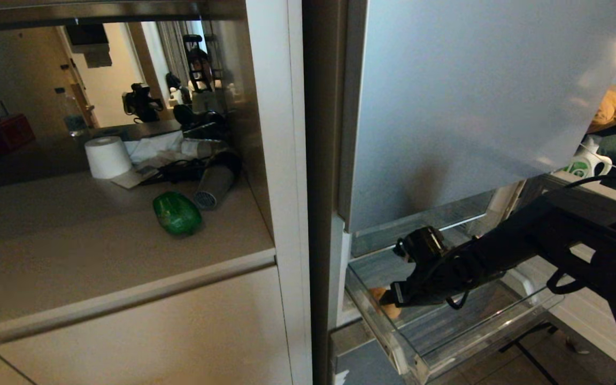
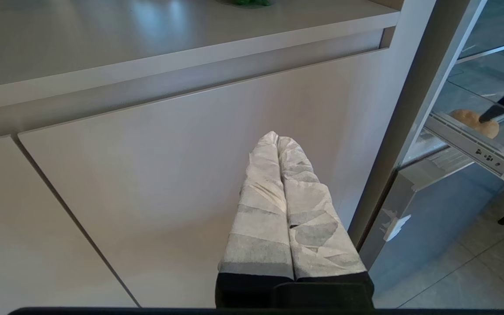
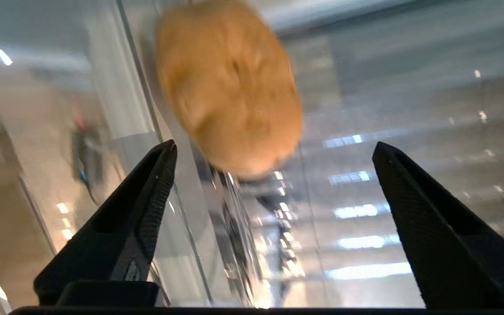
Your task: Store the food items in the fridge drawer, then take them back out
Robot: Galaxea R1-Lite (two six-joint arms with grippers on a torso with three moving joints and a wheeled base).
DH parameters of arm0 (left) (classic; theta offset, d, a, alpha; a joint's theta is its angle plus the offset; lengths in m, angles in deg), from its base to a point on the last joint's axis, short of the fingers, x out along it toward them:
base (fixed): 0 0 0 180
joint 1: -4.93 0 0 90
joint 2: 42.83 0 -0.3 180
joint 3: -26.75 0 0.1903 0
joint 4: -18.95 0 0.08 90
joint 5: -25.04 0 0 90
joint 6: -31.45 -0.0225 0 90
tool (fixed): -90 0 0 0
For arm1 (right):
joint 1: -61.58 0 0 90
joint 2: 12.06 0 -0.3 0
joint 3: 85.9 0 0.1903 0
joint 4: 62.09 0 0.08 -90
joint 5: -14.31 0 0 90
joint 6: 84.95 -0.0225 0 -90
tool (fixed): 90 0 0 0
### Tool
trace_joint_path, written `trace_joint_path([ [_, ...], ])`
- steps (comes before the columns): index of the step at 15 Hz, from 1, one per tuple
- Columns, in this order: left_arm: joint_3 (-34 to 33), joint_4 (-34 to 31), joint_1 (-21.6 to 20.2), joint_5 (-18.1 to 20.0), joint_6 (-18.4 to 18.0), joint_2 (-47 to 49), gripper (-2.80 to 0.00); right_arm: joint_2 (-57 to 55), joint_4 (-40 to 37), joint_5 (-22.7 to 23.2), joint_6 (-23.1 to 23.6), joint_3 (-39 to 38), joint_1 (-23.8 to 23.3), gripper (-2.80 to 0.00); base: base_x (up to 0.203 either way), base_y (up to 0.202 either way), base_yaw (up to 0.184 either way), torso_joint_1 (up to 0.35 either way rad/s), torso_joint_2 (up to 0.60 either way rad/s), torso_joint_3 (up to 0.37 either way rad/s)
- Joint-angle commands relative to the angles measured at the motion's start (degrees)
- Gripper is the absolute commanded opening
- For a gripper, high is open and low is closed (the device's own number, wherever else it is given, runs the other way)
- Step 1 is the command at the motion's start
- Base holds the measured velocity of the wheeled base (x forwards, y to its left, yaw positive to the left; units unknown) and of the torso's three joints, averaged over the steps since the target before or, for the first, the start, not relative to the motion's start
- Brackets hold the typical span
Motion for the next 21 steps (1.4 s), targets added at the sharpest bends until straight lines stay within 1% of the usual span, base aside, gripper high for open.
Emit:
trace_joint_path([
  [1, -0.62, 0.03, 0.00, -0.02, 0.00, 0.04, -2.80, -0.20, -2.70, -0.07, 0.93, 1.40, -0.01, 0.00, 0.000, 0.000, 0.000, 0.000, 0.00, 0.000],
  [3, -0.62, 0.03, -0.04, -0.02, 0.00, 0.04, -2.80, -0.28, -4.89, -0.54, 1.89, 2.88, -0.09, 0.00, 0.000, 0.000, 0.000, 0.000, 0.00, 0.000],
  [6, -0.62, 0.03, -0.04, 0.07, 0.00, 0.04, -2.80, -1.16, -5.07, -0.69, 1.99, 3.97, 0.00, 0.00, 0.000, 0.000, 0.000, 0.000, 0.00, 0.000],
  [8, -0.62, 0.03, -0.04, -0.02, 0.00, 0.04, -2.80, -1.78, -5.07, -2.47, 2.34, 4.87, 0.08, 0.00, 0.000, 0.000, 0.000, 0.000, 0.00, 0.000],
  [11, -0.62, 0.03, -0.04, 0.02, 0.00, 0.04, -2.80, -1.86, -6.58, -2.57, 4.73, 5.01, 0.17, 0.00, 0.000, 0.000, 0.000, 0.000, 0.00, 0.000],
  [14, -0.62, 0.03, -0.04, -0.02, 0.00, 0.04, -2.80, -1.86, -7.18, -2.74, 4.98, 5.14, 0.79, 0.00, 0.000, 0.000, 0.000, 0.000, 0.00, 0.000],
  [16, -0.62, 0.03, -0.04, 0.04, 0.00, 0.04, -2.80, -2.24, -7.09, -4.60, 5.13, 5.20, 0.77, 0.00, 0.000, 0.000, 0.000, 0.000, 0.00, 0.000],
  [17, -0.62, 0.03, -0.04, 0.06, 0.00, 0.04, -2.80, -2.71, -7.09, -5.32, 6.16, 5.22, 0.79, 0.00, 0.000, 0.000, 0.000, 0.000, 0.00, 0.000],
  [19, -0.62, 0.03, -0.04, -0.02, 0.00, 0.04, -2.80, -2.74, -7.09, -5.21, 8.43, 5.23, 0.79, 0.00, 0.000, 0.000, 0.000, 0.000, 0.00, 0.000],
  [21, -0.62, 0.03, -0.04, 0.00, -0.02, 0.04, -2.80, -2.83, -7.09, -5.03, 9.46, 5.23, 0.79, 0.00, 0.000, 0.000, 0.000, 0.000, 0.00, 0.000],
])
